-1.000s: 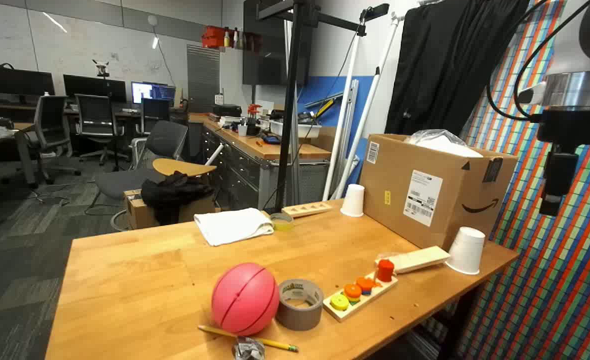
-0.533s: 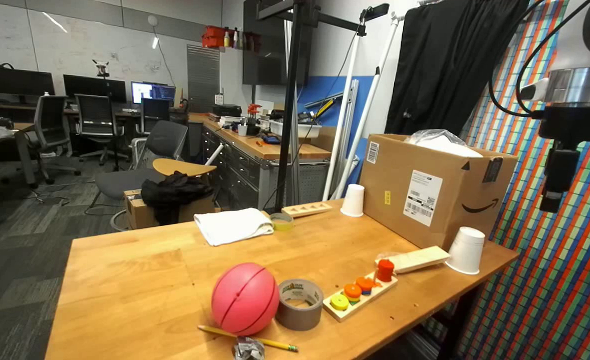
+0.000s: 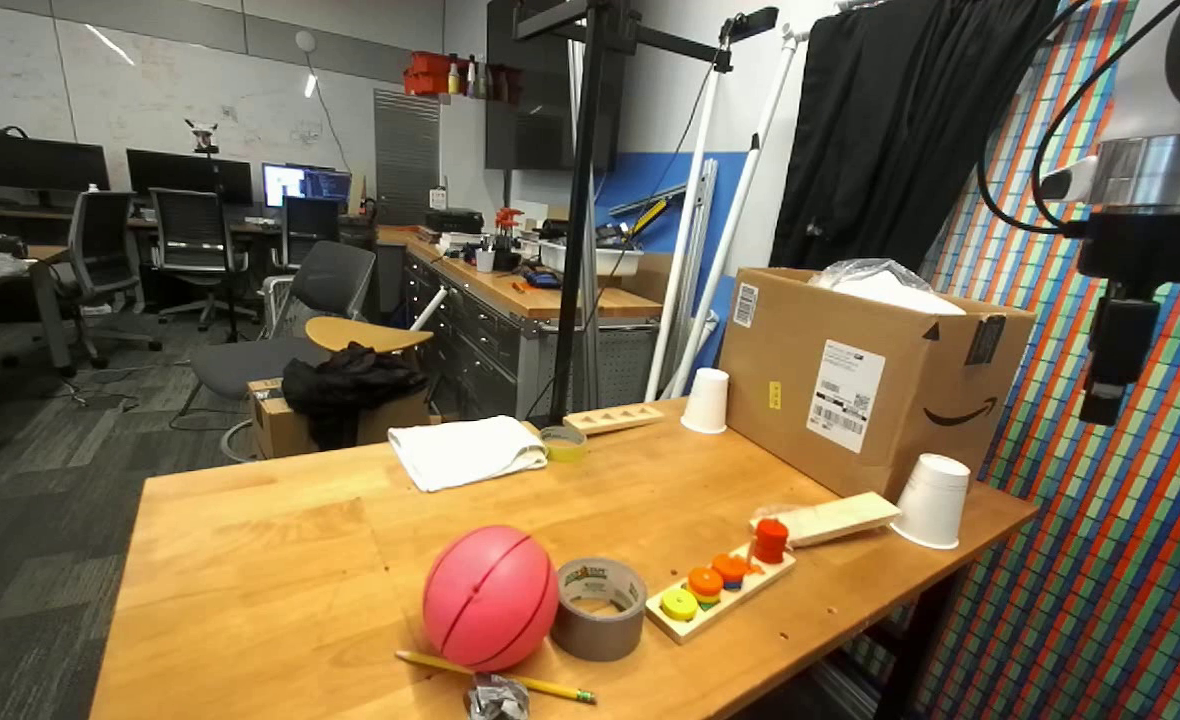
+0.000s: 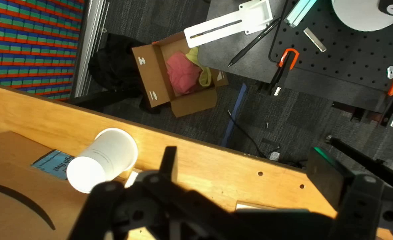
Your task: Push the ball on the table to the right.
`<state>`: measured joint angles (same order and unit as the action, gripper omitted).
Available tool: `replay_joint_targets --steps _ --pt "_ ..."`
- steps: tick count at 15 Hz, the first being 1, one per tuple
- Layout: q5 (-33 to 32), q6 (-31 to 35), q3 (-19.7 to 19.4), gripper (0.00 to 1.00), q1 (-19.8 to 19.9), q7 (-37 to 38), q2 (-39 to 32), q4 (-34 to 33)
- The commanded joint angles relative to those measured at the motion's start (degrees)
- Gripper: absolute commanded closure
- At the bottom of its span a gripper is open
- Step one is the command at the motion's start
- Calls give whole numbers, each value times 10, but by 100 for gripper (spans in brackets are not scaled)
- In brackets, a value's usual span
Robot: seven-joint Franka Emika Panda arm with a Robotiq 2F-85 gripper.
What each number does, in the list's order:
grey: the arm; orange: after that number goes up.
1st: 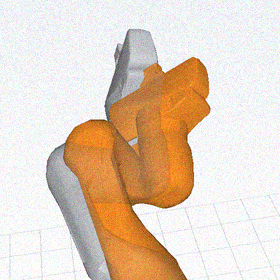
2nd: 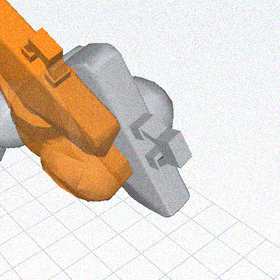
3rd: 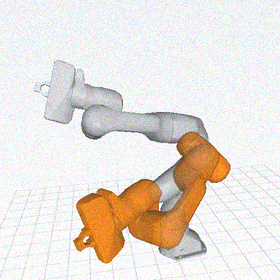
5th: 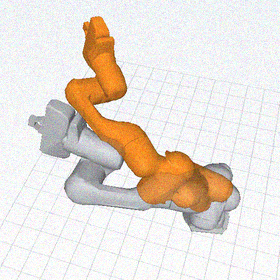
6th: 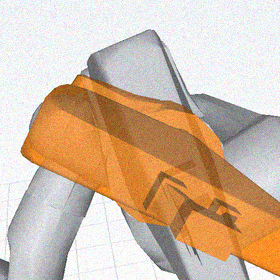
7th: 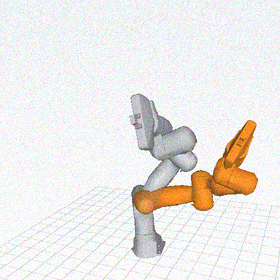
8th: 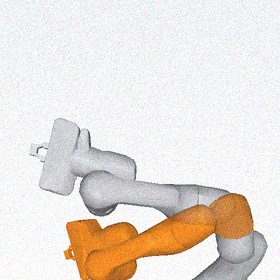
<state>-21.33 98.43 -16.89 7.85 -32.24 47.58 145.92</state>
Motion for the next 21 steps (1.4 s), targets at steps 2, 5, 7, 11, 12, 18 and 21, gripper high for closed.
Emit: replay_joint_targets --steps 2,5,7,11,12,18,21 --pt "-4 -3 -5 0 -8 5 1 -1" --pt "3 3 1 0 -15 8 12 12" --pt "9 10 15 0 -28 14 24 30" --pt "50 35 66 0 -83 48 55 72" --pt "67 44 79 0 -99 59 56 79" --pt "202 145 155 0 -209 127 -20 82" --pt "254 214 179 0 -257 122 -89 60"
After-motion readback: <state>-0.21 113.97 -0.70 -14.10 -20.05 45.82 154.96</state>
